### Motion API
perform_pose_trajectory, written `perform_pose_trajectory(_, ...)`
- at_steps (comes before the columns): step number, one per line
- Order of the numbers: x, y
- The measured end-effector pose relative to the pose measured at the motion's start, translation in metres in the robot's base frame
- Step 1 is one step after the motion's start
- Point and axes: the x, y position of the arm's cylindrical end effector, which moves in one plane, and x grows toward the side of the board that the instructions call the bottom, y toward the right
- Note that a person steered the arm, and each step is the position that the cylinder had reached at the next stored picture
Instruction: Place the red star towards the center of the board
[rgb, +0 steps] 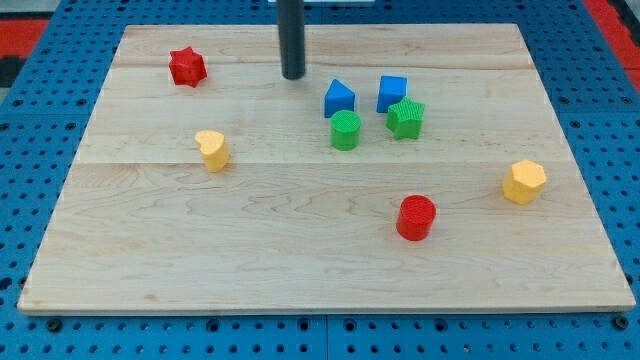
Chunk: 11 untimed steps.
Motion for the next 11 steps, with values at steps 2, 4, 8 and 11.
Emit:
perform_pose_trajectory(2, -0.054, -0.138)
perform_pose_trajectory(4, 0.041, -0.139)
perform_pose_trajectory(8, 0.038, -0.078)
perform_pose_trajectory(11, 0.098, -0.019)
